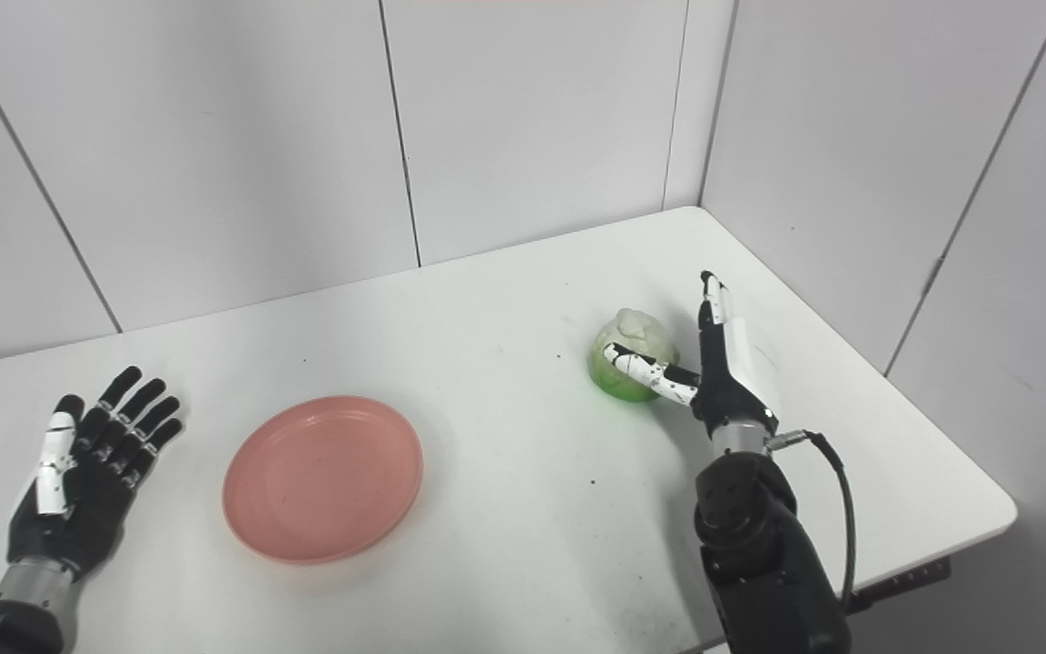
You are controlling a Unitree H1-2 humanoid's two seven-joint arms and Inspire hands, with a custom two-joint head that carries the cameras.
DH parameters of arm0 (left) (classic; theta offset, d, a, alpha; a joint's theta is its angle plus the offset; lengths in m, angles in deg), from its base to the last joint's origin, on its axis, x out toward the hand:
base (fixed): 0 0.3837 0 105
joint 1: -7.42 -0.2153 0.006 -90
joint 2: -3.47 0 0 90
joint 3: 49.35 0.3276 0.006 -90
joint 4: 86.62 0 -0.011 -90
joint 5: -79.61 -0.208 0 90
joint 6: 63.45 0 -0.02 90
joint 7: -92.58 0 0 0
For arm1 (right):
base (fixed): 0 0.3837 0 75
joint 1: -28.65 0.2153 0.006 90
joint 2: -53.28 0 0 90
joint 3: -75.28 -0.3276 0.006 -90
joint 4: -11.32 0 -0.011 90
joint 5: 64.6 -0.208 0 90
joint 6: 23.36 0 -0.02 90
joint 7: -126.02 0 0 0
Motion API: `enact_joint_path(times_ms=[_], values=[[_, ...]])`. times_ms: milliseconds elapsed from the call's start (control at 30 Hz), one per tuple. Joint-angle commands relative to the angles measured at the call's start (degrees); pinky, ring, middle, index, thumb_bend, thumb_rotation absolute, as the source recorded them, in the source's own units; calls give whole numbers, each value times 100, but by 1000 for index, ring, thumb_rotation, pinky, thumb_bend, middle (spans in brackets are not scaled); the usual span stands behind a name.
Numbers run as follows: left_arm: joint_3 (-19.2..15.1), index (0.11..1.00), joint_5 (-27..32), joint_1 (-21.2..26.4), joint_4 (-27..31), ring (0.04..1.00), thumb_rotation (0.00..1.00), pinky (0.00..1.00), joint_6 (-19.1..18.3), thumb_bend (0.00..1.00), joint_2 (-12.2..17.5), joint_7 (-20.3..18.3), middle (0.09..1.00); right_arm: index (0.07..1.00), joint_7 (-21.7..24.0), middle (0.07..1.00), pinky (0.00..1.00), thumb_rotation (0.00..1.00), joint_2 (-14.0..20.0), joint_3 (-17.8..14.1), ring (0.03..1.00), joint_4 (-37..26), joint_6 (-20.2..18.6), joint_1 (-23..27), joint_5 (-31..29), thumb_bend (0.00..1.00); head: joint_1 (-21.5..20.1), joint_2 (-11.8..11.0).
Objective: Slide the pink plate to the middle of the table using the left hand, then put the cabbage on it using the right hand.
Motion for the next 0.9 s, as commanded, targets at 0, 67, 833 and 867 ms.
enact_joint_path(times_ms=[0,67,833,867], values=[[-38,897,70,-144,-93,889,1000,925,-135,494,68,-22,902,1000,-209,1000,802,604,132,12,939,-79,263,237,-29,1000,-1,-3],[-39,897,53,-150,-71,887,1000,924,-175,491,71,-8,898,1000,-244,1000,803,589,134,17,941,-22,294,254,-98,1000,-7,-1],[5,901,-29,-257,181,901,1000,927,-370,485,43,120,905,1000,-262,991,767,574,399,330,911,742,571,477,-580,1000,27,24],[3,900,-21,-263,194,898,1000,924,-385,490,45,123,903,1000,-264,990,764,571,404,337,910,763,582,490,-596,1000,27,24]])
